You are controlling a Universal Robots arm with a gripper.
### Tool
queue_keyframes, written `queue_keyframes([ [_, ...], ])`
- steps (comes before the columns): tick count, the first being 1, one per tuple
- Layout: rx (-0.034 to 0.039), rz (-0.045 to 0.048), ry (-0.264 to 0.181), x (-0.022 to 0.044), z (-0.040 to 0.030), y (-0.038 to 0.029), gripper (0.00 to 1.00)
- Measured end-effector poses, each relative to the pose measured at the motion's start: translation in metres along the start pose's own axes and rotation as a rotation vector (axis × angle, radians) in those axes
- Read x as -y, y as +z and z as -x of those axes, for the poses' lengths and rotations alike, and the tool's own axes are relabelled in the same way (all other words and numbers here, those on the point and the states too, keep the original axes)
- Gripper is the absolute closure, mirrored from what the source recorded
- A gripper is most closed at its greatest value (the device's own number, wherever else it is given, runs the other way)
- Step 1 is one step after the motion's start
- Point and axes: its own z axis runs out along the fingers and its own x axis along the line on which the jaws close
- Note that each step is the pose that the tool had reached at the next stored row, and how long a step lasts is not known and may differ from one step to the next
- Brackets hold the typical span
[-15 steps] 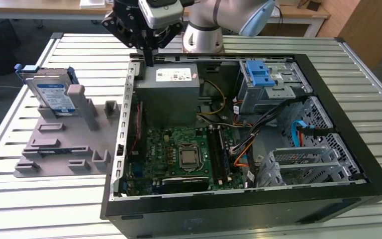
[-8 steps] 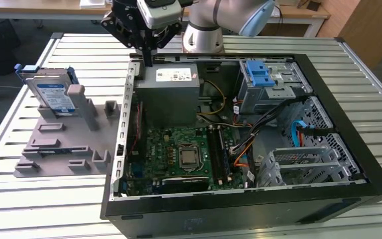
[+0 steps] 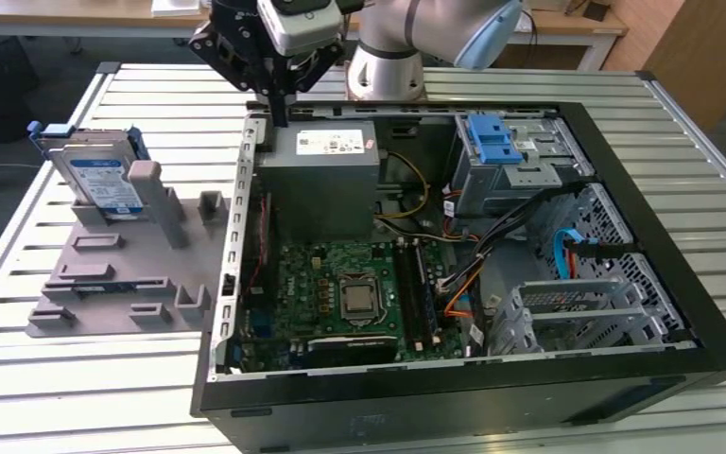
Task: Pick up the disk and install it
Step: 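Reach for the disk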
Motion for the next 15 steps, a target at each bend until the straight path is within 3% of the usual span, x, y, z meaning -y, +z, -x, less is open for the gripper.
queue_keyframes([
  [15,0.0,0.0,0.0,0.0003,-0.0037,0.0004,0.89],
])
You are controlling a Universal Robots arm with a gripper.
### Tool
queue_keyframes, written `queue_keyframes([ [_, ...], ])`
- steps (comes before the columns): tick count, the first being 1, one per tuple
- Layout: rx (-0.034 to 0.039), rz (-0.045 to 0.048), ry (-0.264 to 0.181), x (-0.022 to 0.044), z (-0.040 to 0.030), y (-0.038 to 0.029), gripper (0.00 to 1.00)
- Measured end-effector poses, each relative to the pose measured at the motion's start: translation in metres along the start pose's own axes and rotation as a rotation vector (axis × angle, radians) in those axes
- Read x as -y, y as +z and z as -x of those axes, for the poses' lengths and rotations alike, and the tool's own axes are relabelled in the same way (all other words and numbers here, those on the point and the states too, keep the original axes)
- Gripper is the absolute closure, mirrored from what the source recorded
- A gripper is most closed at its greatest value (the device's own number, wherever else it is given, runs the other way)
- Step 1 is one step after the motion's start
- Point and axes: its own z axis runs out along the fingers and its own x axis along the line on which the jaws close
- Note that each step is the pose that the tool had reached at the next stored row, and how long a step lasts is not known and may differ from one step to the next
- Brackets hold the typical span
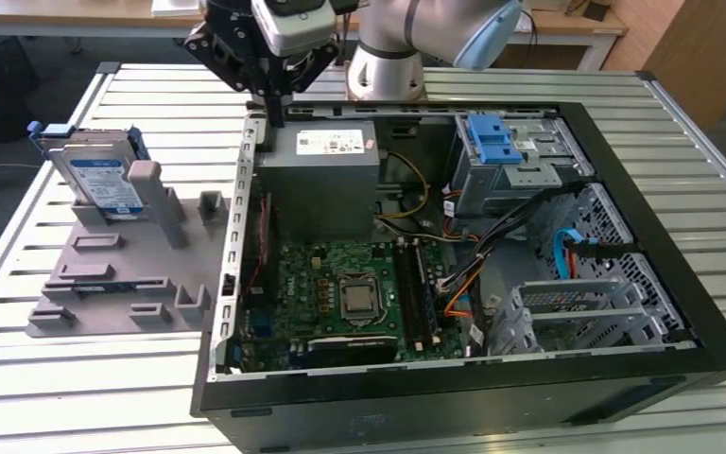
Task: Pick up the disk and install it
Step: 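Reach for the disk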
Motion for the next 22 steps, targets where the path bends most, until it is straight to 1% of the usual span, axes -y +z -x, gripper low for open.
queue_keyframes([
  [22,0.0001,0.0,0.0,0.0004,-0.0049,0.0006,0.89],
])
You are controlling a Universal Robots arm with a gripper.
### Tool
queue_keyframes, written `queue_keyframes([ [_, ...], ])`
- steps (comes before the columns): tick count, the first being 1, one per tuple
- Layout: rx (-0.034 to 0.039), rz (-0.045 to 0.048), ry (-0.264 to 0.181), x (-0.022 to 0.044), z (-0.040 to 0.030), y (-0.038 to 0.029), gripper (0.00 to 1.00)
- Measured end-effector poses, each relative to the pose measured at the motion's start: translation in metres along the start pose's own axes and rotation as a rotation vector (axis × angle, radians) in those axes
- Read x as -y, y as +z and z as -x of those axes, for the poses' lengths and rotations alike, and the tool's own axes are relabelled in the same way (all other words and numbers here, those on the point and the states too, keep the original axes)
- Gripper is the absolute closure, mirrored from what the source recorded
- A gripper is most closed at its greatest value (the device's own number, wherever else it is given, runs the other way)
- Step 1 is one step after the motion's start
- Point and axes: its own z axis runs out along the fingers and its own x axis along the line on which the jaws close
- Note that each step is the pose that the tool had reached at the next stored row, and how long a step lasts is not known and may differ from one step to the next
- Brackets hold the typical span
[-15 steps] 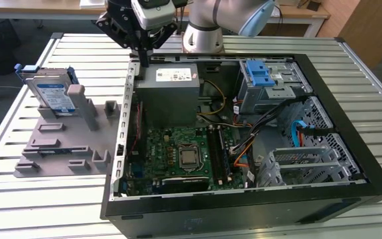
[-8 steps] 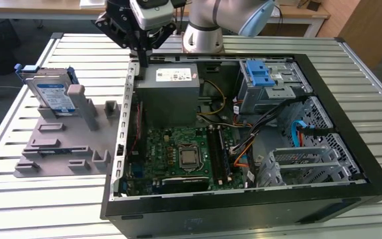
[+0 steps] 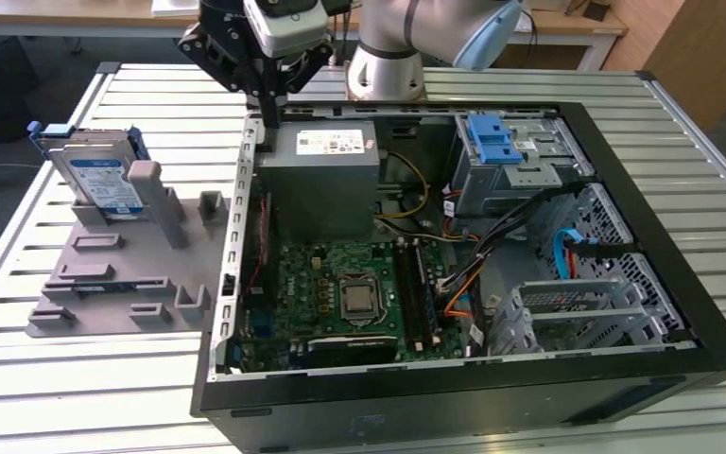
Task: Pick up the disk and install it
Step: 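Reach for the disk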
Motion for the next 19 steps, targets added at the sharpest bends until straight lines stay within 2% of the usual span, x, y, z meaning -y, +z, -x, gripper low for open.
queue_keyframes([
  [19,0.0,0.0,0.0,0.0004,-0.0045,0.0007,0.89],
])
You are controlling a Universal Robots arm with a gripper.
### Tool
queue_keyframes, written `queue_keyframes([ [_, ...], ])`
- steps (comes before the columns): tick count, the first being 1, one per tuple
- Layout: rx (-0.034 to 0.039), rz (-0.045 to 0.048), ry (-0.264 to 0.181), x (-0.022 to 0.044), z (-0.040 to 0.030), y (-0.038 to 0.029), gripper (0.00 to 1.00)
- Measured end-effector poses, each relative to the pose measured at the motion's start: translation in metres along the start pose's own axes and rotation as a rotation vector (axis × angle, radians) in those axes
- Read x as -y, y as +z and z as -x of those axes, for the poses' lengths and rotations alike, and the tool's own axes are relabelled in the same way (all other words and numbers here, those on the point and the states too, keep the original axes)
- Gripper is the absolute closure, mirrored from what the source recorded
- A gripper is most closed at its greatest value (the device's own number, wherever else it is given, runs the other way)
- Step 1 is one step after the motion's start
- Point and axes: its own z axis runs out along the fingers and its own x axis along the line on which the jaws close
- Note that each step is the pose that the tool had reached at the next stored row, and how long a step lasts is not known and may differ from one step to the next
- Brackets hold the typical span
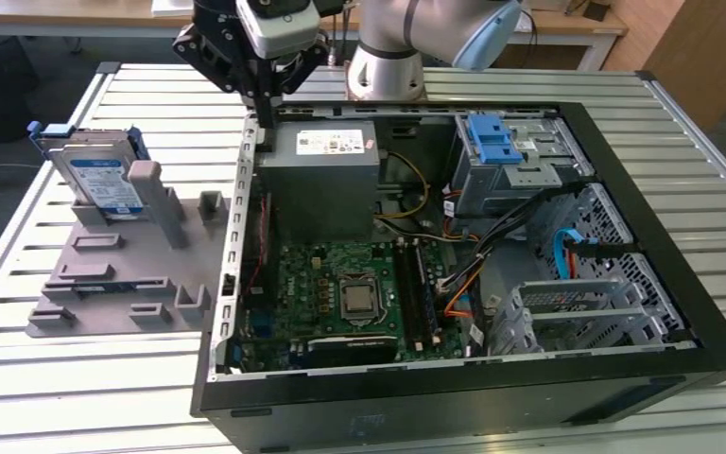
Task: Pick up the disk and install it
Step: 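Reach for the disk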
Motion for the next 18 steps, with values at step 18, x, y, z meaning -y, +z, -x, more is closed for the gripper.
queue_keyframes([
  [18,0.0,0.0,0.0,0.0004,-0.0044,0.0007,0.89],
])
